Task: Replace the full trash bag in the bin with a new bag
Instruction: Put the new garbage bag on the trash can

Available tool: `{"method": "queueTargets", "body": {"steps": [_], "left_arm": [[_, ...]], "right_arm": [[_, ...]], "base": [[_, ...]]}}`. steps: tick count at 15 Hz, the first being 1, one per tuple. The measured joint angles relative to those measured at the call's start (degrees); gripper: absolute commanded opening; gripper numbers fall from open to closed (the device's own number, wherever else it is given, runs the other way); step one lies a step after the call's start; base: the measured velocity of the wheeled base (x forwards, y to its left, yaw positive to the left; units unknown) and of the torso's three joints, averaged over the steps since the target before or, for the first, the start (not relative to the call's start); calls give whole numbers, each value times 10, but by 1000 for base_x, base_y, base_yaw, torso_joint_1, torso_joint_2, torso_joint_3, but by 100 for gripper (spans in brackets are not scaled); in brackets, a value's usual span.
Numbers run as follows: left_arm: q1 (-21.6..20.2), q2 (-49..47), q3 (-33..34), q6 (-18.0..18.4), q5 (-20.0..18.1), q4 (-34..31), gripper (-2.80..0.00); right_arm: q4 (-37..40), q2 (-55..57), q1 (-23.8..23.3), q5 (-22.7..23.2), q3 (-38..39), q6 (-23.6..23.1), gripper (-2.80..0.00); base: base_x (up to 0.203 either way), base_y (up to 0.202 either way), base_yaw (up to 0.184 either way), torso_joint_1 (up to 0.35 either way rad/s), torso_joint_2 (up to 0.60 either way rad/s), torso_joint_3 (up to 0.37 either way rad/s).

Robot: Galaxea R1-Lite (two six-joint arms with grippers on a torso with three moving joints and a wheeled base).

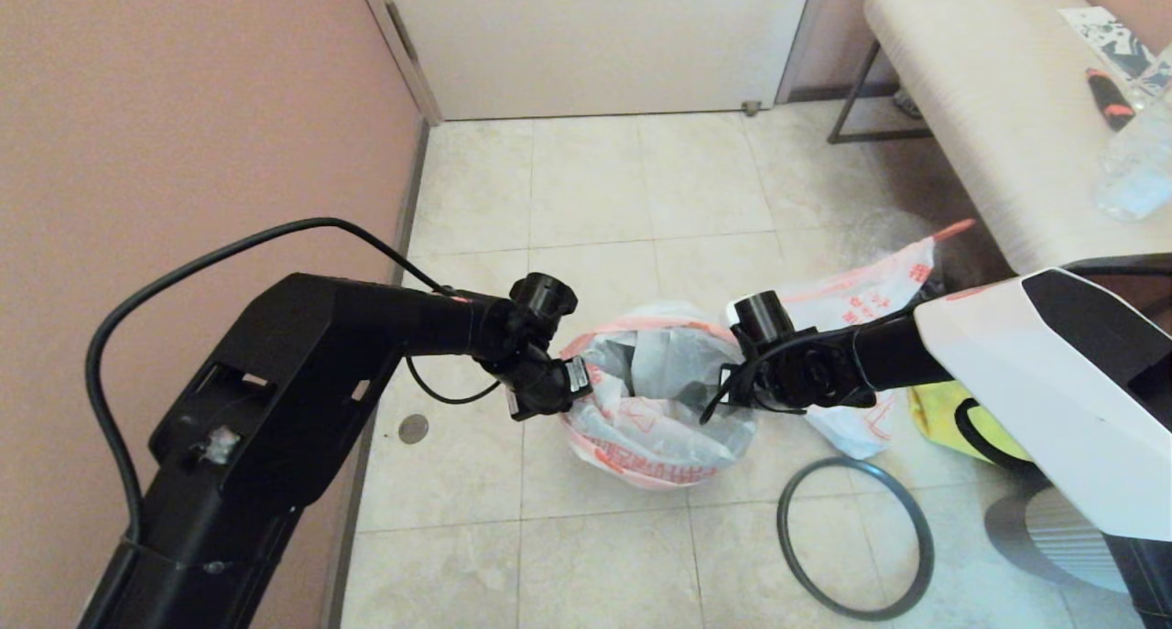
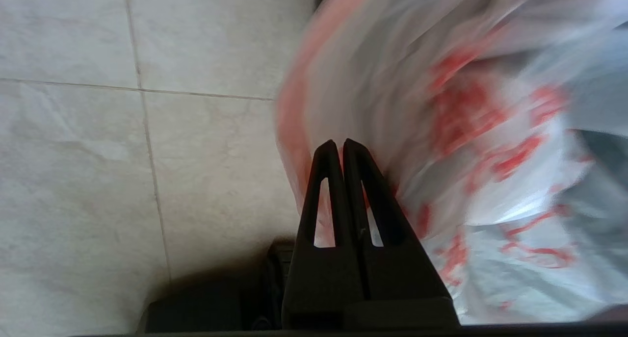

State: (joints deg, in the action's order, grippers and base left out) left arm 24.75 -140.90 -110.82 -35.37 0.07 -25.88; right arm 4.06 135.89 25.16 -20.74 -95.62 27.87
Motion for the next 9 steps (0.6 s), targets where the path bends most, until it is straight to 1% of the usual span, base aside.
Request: {"method": "queueTargets", "body": {"steps": [2,6,9], "left_arm": [[-3,-7,0,2,0,-1,-280],[-4,-23,-1,8,1,-8,-280],[-4,-2,-1,9,0,-30,-280]], "right_arm": [[-12,-2,0,0,-4,-3,-280],[-12,-3,-1,2,-14,-2,-280],[-7,-3,-1,3,-13,-5,-280]], "base": [[0,0,0,0,0,0],[0,0,0,0,0,0],[0,0,0,0,0,0]]}}
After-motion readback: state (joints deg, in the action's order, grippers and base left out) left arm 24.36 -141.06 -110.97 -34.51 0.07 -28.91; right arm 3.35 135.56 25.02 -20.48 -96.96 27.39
